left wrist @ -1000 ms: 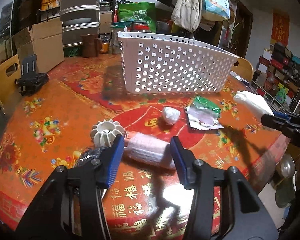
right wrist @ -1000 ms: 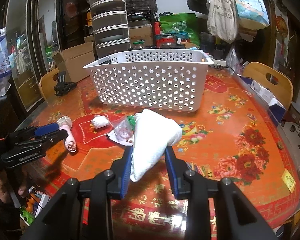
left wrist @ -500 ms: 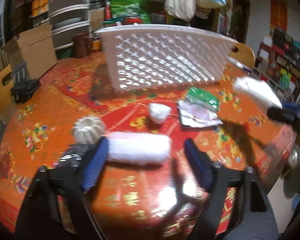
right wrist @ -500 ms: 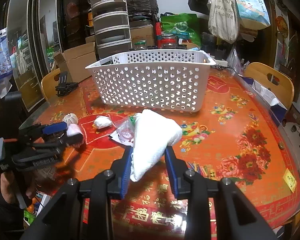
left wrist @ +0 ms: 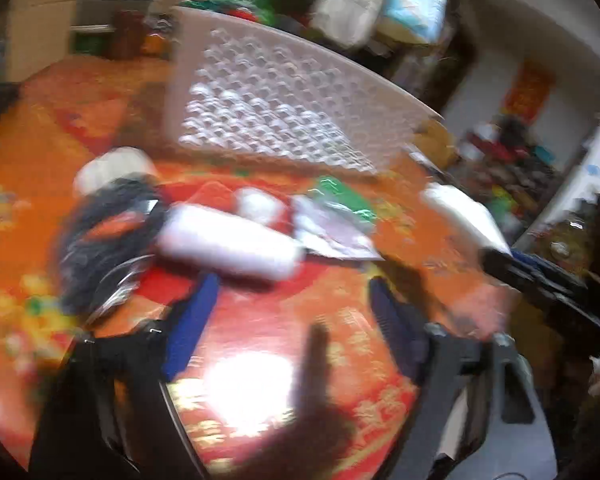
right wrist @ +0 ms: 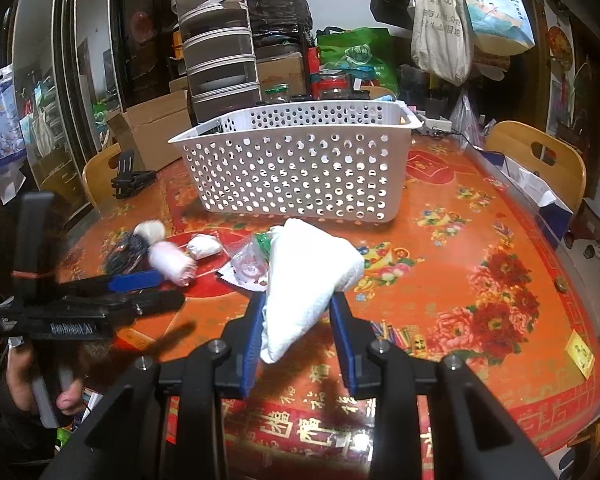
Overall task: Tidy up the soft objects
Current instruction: 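Close the left tool around the white rolled towel, then lift the white rolled towel off the table with the left tool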
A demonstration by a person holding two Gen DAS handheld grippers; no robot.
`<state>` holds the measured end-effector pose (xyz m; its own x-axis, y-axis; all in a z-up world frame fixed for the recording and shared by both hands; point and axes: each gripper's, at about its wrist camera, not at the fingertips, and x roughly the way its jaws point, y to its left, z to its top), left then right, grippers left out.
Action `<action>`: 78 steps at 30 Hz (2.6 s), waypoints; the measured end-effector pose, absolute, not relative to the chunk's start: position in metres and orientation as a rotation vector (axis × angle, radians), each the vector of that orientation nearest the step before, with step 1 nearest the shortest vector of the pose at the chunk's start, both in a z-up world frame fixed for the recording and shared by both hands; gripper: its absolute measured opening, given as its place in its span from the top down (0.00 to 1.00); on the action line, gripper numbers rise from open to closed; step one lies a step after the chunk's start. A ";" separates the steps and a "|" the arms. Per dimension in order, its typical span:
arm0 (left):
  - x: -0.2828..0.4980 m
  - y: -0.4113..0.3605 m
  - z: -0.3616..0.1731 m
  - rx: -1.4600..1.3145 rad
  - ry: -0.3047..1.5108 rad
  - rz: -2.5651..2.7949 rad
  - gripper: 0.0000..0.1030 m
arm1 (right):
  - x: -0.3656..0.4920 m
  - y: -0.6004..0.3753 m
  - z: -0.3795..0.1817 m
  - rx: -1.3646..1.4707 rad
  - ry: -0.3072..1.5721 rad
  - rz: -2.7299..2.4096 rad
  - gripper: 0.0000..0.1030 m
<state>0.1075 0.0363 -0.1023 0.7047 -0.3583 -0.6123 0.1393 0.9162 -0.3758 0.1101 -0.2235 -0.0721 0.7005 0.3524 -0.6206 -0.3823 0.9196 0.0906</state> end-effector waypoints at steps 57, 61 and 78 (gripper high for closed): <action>0.160 0.014 -0.105 -0.186 0.864 -0.247 0.32 | 0.115 -0.236 -0.070 -0.009 0.679 0.404 0.69; 0.158 0.041 -0.085 -0.353 0.802 -0.320 0.32 | 0.114 -0.240 -0.069 -0.009 0.675 0.397 0.69; 0.127 0.044 0.028 -0.348 0.642 -0.361 0.32 | 0.110 -0.240 -0.061 -0.008 0.657 0.395 0.69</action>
<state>0.1268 0.0435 0.0275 0.7436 -0.4279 -0.5138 0.2167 0.8812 -0.4202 0.1099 -0.2403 -0.0610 0.7204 0.3552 -0.5957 -0.3601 0.9256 0.1164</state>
